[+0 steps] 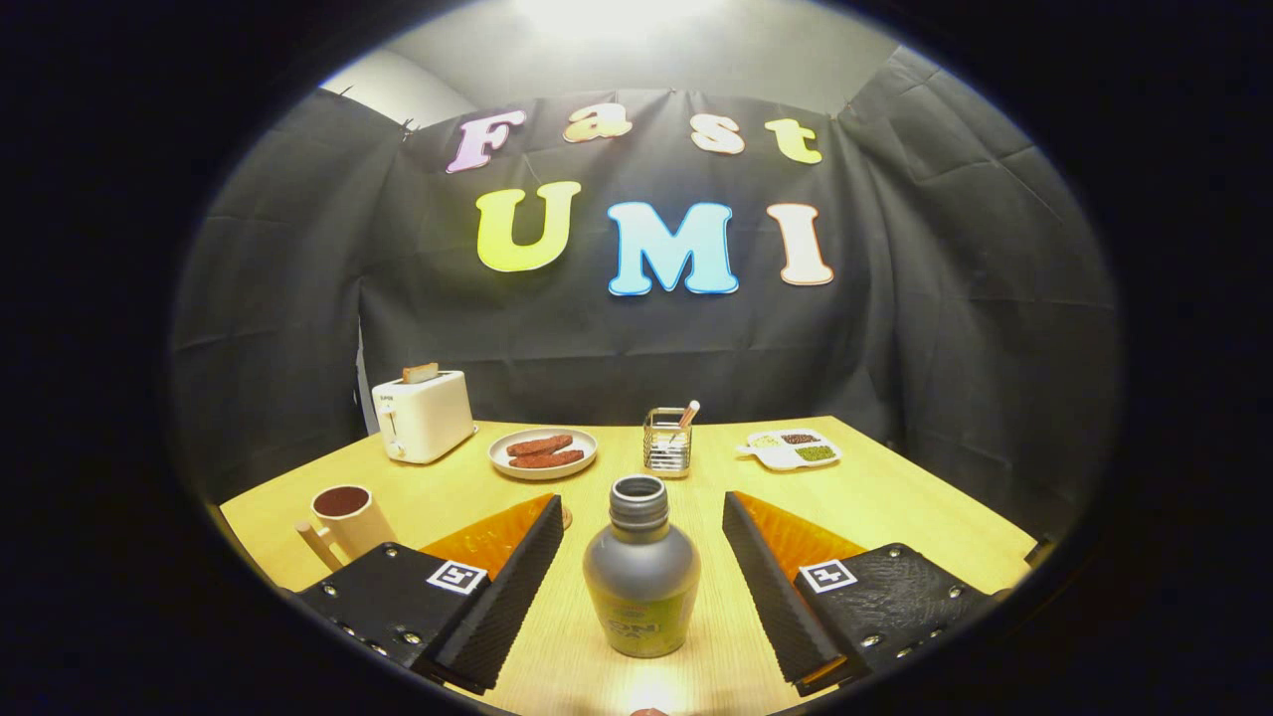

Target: Take the bottle from table, then pour the juice into the cup, finally place the bottle on the coaster

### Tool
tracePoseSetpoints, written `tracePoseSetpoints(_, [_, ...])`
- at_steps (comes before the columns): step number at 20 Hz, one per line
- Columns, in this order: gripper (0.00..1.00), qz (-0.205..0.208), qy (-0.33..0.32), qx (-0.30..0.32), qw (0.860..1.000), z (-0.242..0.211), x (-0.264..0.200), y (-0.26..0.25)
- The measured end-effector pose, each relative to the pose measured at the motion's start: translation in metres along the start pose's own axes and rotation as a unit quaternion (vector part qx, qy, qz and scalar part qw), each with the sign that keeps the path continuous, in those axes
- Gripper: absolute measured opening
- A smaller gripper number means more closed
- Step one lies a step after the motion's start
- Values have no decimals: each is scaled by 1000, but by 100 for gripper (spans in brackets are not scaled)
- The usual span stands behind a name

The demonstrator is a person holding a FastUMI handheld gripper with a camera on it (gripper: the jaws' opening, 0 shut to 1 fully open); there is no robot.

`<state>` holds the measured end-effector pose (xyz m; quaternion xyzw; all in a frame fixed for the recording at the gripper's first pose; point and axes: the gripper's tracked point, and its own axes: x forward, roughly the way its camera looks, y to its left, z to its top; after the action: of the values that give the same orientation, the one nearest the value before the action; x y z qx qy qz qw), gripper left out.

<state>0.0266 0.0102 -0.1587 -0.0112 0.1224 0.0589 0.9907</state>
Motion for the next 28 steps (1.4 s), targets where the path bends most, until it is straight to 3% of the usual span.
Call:
tracePoseSetpoints(13, [99,-2,78,6,997,-76,15,0])
tracePoseSetpoints(28, [95,-4,130,10,991,-109,11,1])
